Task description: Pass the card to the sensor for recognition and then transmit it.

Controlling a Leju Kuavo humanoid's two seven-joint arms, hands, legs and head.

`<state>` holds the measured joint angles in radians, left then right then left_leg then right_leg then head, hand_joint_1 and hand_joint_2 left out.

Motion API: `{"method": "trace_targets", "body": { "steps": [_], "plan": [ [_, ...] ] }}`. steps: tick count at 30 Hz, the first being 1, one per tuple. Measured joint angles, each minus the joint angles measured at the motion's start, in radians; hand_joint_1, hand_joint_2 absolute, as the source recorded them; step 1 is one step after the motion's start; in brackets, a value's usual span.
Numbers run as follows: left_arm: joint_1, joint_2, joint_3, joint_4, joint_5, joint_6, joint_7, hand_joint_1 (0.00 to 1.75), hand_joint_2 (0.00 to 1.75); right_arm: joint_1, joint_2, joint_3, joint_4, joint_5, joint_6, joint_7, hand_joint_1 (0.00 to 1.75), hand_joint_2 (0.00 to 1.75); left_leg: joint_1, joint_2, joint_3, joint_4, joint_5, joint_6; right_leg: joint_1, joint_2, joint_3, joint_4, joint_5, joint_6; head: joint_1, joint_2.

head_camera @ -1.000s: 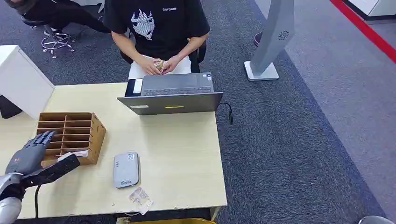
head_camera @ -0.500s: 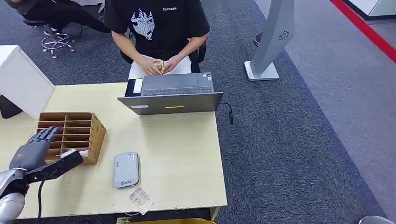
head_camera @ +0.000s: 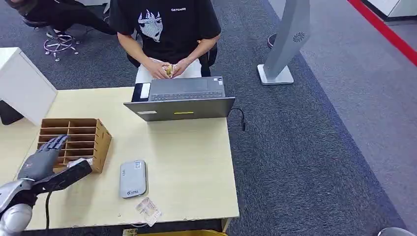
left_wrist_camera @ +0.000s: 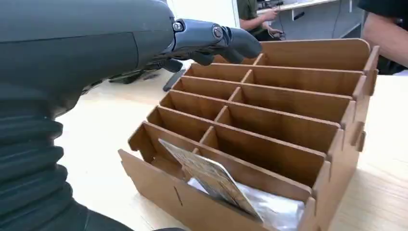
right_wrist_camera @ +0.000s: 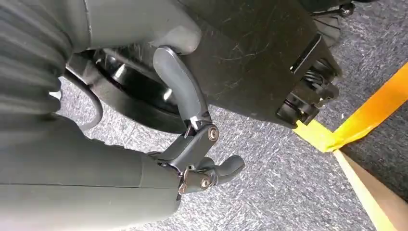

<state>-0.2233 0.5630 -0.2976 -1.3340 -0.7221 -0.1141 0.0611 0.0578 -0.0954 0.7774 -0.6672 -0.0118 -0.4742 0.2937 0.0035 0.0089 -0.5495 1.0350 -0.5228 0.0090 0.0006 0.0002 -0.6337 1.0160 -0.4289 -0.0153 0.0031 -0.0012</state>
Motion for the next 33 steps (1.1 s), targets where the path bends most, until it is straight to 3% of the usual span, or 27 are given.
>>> {"method": "trace_targets", "body": {
  "steps": [18, 19, 20, 33],
  "plan": [
    [0.001, -0.026, -0.019, 0.042, 0.008, 0.003, -0.007, 0.0, 1.75, 0.018, -0.002, 0.002, -0.03, -0.007, -0.013, 0.008, 0.0, 1.75, 0.0, 0.0, 0.0, 0.0, 0.0, 0.0, 0.0, 0.0, 0.0, 0.0, 0.0, 0.0, 0.0, 0.0],
    [0.001, -0.026, -0.019, 0.042, 0.006, 0.003, -0.003, 0.21, 1.75, 0.019, -0.002, 0.002, -0.032, -0.007, -0.014, 0.011, 0.0, 1.75, 0.0, 0.0, 0.0, 0.0, 0.0, 0.0, 0.0, 0.0, 0.0, 0.0, 0.0, 0.0, 0.0, 0.0],
    [0.001, -0.026, -0.019, 0.043, 0.006, 0.003, -0.002, 1.75, 1.75, 0.019, -0.003, 0.002, -0.033, -0.007, -0.014, 0.011, 0.0, 1.75, 0.0, 0.0, 0.0, 0.0, 0.0, 0.0, 0.0, 0.0, 0.0, 0.0, 0.0, 0.0, 0.0, 0.0],
    [-0.011, -0.02, -0.029, 0.045, -0.05, 0.004, 0.06, 1.75, 1.75, 0.025, -0.015, 0.017, -0.069, -0.021, -0.018, 0.04, 0.0, 1.75, 0.0, 0.0, 0.0, 0.0, 0.0, 0.0, 0.0, 0.0, 0.0, 0.0, 0.0, 0.0, 0.0, 0.0]
  ]
}}
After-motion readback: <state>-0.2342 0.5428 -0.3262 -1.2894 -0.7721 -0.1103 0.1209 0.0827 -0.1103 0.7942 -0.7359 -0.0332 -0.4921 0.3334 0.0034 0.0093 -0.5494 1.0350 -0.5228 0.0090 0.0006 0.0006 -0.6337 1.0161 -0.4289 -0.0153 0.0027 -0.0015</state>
